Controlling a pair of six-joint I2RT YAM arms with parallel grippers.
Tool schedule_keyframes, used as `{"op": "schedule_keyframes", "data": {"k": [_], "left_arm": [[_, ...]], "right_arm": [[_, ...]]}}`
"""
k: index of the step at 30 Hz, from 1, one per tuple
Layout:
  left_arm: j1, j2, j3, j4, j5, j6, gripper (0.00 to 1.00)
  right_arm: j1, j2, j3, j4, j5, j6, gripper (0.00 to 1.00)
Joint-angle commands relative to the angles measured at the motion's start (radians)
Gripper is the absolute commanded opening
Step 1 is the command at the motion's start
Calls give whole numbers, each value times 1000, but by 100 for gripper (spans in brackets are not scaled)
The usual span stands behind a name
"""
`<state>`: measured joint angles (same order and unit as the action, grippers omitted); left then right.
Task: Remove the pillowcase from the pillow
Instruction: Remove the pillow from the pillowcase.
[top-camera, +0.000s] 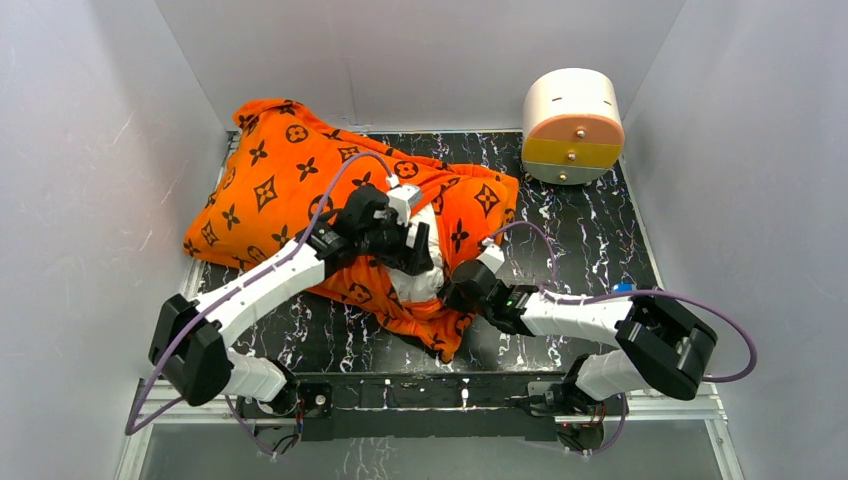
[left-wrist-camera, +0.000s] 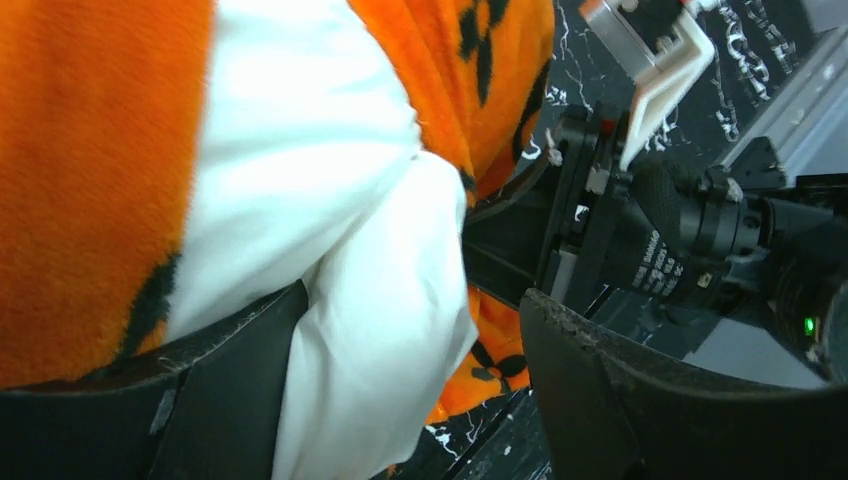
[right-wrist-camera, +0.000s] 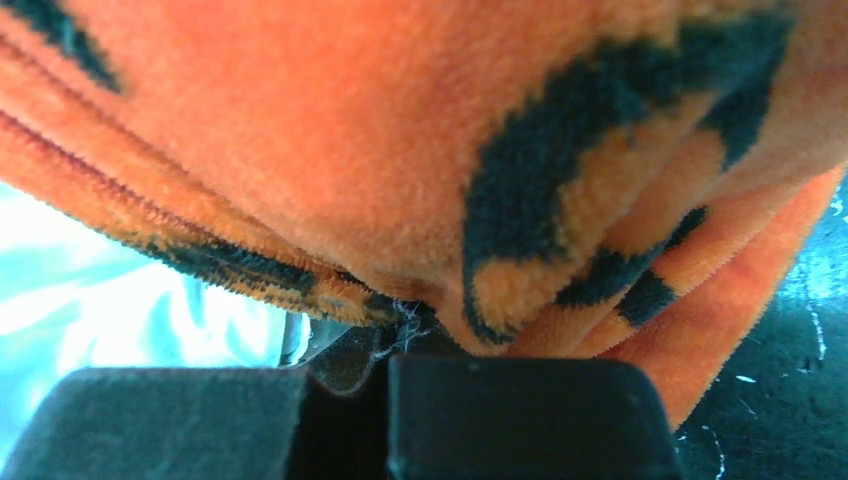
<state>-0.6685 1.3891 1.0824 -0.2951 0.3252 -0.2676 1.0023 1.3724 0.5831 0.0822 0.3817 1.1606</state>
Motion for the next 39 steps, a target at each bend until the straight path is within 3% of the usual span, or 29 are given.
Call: {"op": "schedule_keyframes", "data": {"k": [1,5,8,18,19,21,23,24,25,29,33,36,39], "left_arm": [[-124,-93,-54,-40,-263,-59,78],[-226,-105,-76,-46,-459,-106,82],[-242,-54,-58,-84,-506,-91,84],[-255,233,-34,-94,-454,-19,84],[-255,262,-24,-98,-423,-8,78],[-254,304,-20,-94,-387,-3,53],[-252,328,-9,-85,-347,8,34],[-246,339,7,-82,-328,16,22],[-235,347,27,-81,-283,17,0],[-124,349,138,-56,-110,8,0],[-3,361,313,-55,-14,-9,0],[17,403,449,-107,-43,-2,0],[23,408,474,-85,-52,-28,0]], "right_arm": [[-5,5,-83,-13,-127,19,0],[-10,5,-94,32,-152,26,0],[-10,3,-107,59,-176,32,0],[-26,-174,-231,152,-147,105,0],[-30,-197,-235,139,-136,101,0],[-40,-237,-234,104,-117,86,0],[-50,-264,-224,43,-116,76,0],[-50,-276,-220,10,-116,69,0],[-50,-287,-218,-19,-121,61,0],[-51,-319,-249,-17,-252,-26,0],[-40,-272,-235,33,-603,-194,0],[4,-236,-234,51,-712,-254,0],[19,-195,-210,-20,-724,-320,0]]}}
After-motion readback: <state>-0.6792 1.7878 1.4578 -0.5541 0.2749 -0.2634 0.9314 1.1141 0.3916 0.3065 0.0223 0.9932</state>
